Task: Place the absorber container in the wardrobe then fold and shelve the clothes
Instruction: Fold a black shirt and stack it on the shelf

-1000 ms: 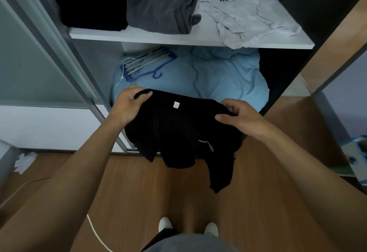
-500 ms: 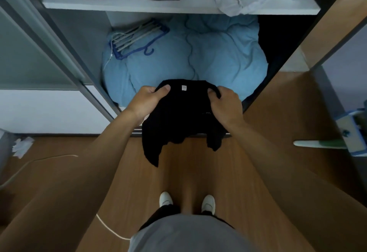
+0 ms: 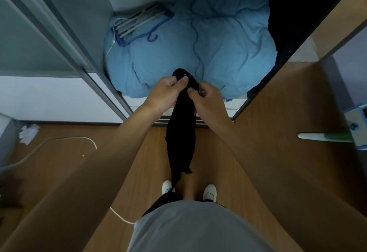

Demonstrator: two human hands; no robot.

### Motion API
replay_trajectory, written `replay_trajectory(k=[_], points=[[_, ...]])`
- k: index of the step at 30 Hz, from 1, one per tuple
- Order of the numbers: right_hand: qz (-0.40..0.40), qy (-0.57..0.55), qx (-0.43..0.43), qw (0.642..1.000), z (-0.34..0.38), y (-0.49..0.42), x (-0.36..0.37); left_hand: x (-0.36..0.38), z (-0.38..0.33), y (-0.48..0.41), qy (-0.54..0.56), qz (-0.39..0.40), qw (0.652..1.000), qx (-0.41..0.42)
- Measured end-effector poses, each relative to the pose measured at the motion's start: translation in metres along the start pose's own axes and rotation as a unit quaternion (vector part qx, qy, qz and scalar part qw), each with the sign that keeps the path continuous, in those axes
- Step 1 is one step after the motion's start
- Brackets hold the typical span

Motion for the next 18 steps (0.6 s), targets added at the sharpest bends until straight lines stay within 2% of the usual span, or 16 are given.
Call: replay_trajectory(k=[4,7,14,18], points=[[0.042,-0.047,0.042,0.997,-0.005,0.008,0.007,-0.001,-0.011,0.005,-0.058,-0.003,0.997,0.049],[0.094,-0.086,0.063,0.990,-0.008,0.016,0.011,-0.006,-0.010,0.008,-0.050,0.005,0.997,0.051],[0.067,-0.035,0.016,0.997,-0.009,0.021,-0.003,0.004,0.006,0.017,0.014,0.098,0.994,0.036],[0.051,0.063,-0.043,0.996,0.001,0.020,-0.018,0.009,0.001,0.015,-0.028,0.080,0.995,0.053]])
Point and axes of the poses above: each hand's wrist, its own y-axis away from the middle knuckle, its own x-axis out of the palm, z = x × y, the point moved 8 cm from there along -y, towards the middle knuckle, and after that the axes turned 5 degrees about y, right-handed, at the moved point
